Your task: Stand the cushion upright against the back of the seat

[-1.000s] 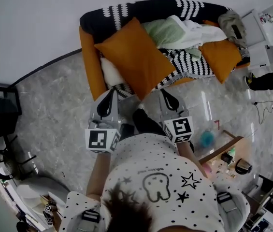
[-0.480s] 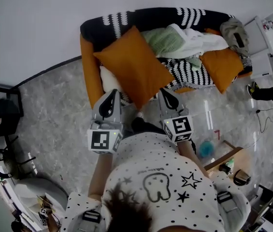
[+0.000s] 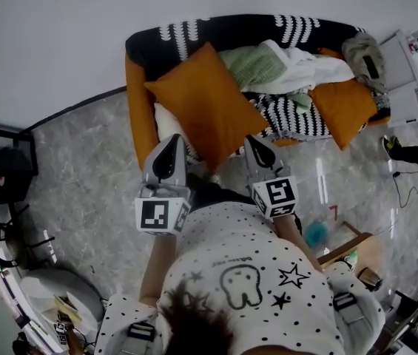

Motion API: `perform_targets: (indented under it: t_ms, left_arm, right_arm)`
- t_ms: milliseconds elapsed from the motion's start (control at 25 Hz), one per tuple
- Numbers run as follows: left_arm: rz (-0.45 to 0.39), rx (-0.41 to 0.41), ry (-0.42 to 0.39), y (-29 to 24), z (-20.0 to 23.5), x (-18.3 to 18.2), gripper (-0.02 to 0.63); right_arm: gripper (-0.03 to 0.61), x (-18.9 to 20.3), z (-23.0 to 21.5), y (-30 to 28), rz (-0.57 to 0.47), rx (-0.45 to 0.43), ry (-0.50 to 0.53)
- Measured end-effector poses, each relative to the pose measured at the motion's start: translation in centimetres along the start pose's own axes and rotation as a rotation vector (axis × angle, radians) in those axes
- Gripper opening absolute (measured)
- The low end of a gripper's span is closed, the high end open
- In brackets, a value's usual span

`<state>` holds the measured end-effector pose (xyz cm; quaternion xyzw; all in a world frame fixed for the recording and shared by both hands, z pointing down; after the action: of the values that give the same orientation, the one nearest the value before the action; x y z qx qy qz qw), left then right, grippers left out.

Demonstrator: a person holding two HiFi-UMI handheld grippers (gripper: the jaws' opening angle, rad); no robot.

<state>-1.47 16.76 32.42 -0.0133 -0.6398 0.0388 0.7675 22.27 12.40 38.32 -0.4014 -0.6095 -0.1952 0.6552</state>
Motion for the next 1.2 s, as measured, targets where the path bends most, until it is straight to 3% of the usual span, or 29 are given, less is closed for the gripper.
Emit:
perform_targets:
  t_ms: [1200]
  left_arm:
    - [0.032, 0.172, 0.017, -9.9, 8.1, -2.3, -0.003]
  right_arm:
    - [-0.003, -3.5, -0.1, -8.6, 0.010, 0.169, -0.045]
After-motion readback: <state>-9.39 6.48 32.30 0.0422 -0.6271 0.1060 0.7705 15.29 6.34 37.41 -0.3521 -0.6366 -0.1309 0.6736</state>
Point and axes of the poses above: the fingertips, and each gripper's own axes: y backward along the fingers, z to its left, x out of its underside, the point moved 10 cm from there along y, backward along the fingers, and after that the axes turned 13 degrees about -x, right-handed, at the moved point
